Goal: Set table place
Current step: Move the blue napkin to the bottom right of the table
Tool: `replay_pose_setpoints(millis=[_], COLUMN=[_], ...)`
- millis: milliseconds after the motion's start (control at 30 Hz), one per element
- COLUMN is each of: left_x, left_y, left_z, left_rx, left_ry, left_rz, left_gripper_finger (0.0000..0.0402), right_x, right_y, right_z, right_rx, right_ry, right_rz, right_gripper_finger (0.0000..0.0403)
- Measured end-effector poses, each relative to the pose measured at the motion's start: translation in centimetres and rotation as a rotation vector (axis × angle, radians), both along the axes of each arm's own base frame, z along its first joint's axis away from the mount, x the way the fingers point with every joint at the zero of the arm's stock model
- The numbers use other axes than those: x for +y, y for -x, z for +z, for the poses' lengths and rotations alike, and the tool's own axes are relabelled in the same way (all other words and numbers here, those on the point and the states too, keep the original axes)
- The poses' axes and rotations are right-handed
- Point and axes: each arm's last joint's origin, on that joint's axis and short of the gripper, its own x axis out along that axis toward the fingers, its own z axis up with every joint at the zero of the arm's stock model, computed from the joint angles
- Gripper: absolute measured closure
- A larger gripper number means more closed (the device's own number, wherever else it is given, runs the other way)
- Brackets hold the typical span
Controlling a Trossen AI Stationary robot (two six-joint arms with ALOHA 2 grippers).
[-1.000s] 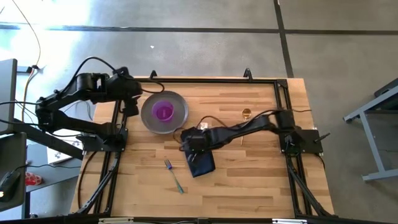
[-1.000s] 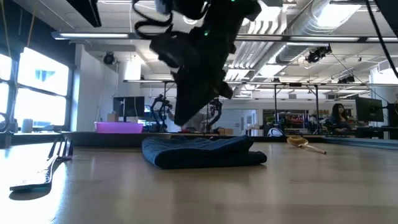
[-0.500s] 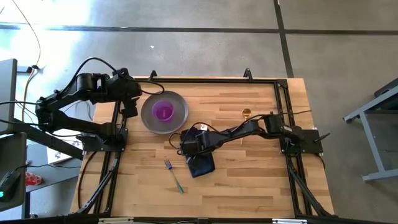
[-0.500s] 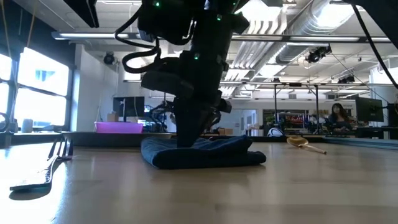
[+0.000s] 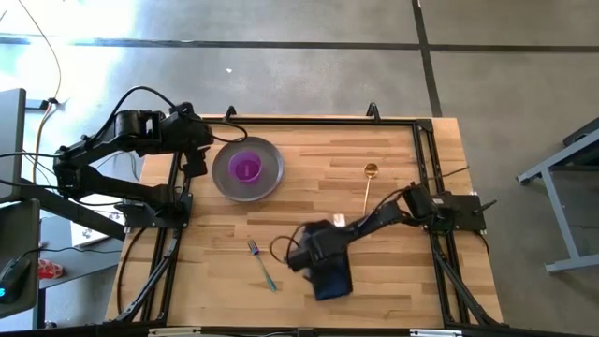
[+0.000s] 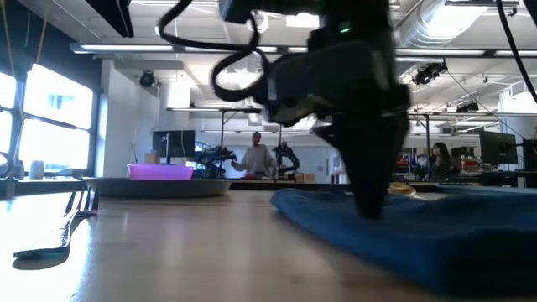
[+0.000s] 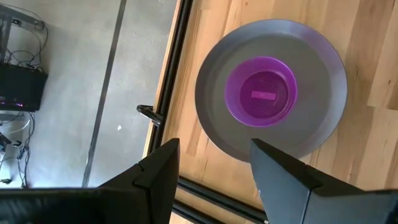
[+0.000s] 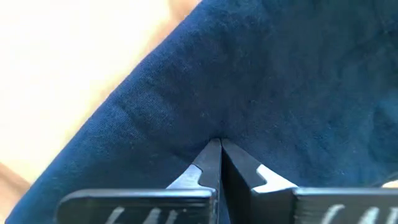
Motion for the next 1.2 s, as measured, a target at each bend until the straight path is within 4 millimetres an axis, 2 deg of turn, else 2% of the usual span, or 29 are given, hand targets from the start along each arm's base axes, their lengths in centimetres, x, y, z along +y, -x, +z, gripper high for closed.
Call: replay_pose_setpoints(millis=[133,433,600,733,900,1033,1200], left_x=[-0.1,-0.2,-0.3,-0.4,-0.4,-0.5,-0.5], left_y=[0.0,-0.1,-0.2,-0.2,-0.3,-0.3,-0.3], left_z=[0.0,-0.1,-0.1,-0.1,-0.2,-0.2,-0.2], left_rx=[-0.008,-0.017,-0.02,-0.028,-0.036,-0.043,-0.047], left_ry=[0.023,0.059,0.087,0.115,0.133,0.151,0.159], left_rz=[-0.014,-0.048,-0.084,-0.11,-0.121,-0.132,-0.136], left_gripper_finger=[0.0218,0.0218,0.0218,0.0218,0.0218,0.0218,0.0218], right_x=[1.8,7.4,10.8,12.5,13.2,12.7,11.1], right_y=[1.5,5.0,7.8,10.6,12.8,12.9,12.1], right_z=[0.1,0.2,0.3,0.5,0.5,0.5,5.5], right_rx=[0.067,0.118,0.152,0.214,0.237,0.229,-0.011], right_ry=[0.004,0.025,0.05,0.149,0.259,0.249,0.206], right_rz=[-0.03,-0.133,-0.211,-0.282,-0.328,-0.352,-0.462], right_gripper_finger=[0.0403,0.0403,0.0403,0.0403,0.0403,0.0403,0.0403])
